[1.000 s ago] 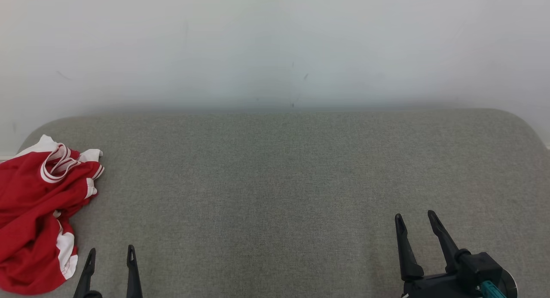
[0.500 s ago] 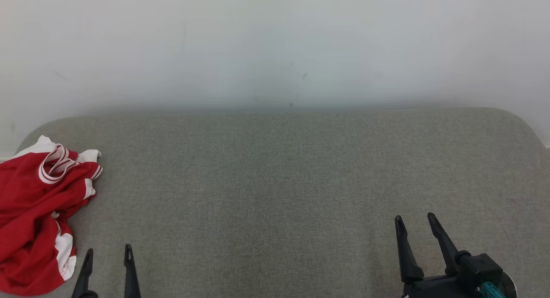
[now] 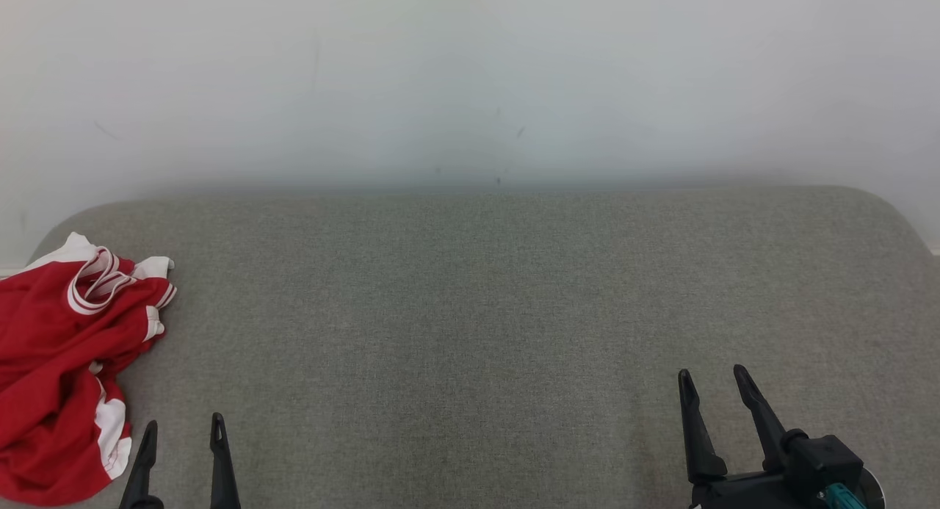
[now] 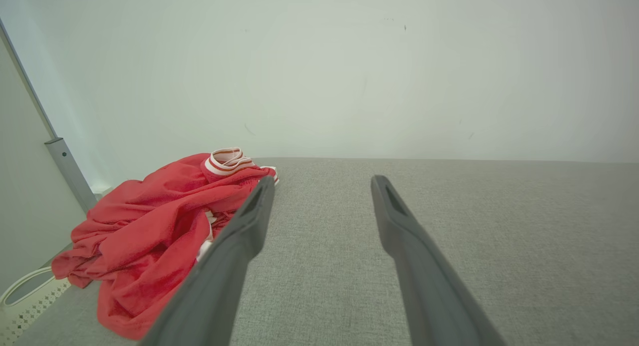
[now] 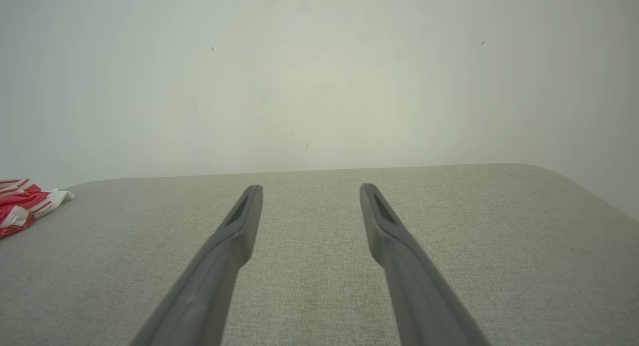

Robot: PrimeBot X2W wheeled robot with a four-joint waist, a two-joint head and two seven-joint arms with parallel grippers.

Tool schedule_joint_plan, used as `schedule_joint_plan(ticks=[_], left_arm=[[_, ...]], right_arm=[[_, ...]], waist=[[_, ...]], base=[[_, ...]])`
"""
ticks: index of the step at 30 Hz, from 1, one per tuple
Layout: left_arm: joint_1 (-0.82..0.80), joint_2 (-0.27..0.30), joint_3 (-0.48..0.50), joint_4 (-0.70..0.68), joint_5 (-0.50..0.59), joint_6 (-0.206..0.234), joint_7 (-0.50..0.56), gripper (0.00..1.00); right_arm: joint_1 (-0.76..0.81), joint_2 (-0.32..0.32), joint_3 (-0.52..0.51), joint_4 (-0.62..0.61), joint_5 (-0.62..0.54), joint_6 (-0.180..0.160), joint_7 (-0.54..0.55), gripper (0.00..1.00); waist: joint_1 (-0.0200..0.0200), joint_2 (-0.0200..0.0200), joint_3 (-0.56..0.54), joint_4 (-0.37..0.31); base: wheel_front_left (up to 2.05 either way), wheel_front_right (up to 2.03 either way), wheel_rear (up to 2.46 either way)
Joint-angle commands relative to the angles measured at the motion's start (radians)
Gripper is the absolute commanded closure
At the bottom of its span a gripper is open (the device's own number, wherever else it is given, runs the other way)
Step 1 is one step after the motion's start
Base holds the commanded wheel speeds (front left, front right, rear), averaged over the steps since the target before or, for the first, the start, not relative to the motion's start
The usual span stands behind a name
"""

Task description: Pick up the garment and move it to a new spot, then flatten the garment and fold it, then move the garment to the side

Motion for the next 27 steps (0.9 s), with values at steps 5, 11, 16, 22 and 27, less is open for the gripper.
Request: schedule_joint_plan(ticks=[5,11,16,22,27], left_arm=[[0.014,0.005,0.005,-0.014,-0.011,-0.006,-0.004,0.00],[0.019,0.010,0.002,-0.004,-0.010,-0.002,-0.004,0.00],[0.018,0.013,-0.001,0.003,-0.014,0.000,0.007,0.00],[0.017,0.015,-0.004,0.006,-0.021,0.003,0.017,0.00],[0.019,0.014,-0.008,0.004,-0.027,0.007,0.021,0.00]], right_arm=[[0.000,-0.004,-0.004,0.002,0.014,-0.002,-0.002,0.00],[0.002,-0.003,-0.005,0.002,0.013,-0.002,-0.002,0.00],[0.000,-0.003,-0.005,0.005,0.013,-0.002,-0.002,0.00],[0.003,-0.003,-0.003,0.006,0.014,-0.002,-0.002,0.00],[0.005,-0.003,-0.004,0.007,0.016,-0.002,-0.002,0.00]], waist=[[0.0000,-0.0001,0.003,0.001],[0.0000,-0.0001,0.003,0.001],[0.0000,-0.0001,0.003,0.002],[0.0000,-0.0001,0.003,0.005],[0.0000,-0.0001,0.001,0.009]], base=[[0.00,0.00,0.00],[0.00,0.00,0.00],[0.00,0.00,0.00],[0.00,0.00,0.00],[0.00,0.00,0.00]])
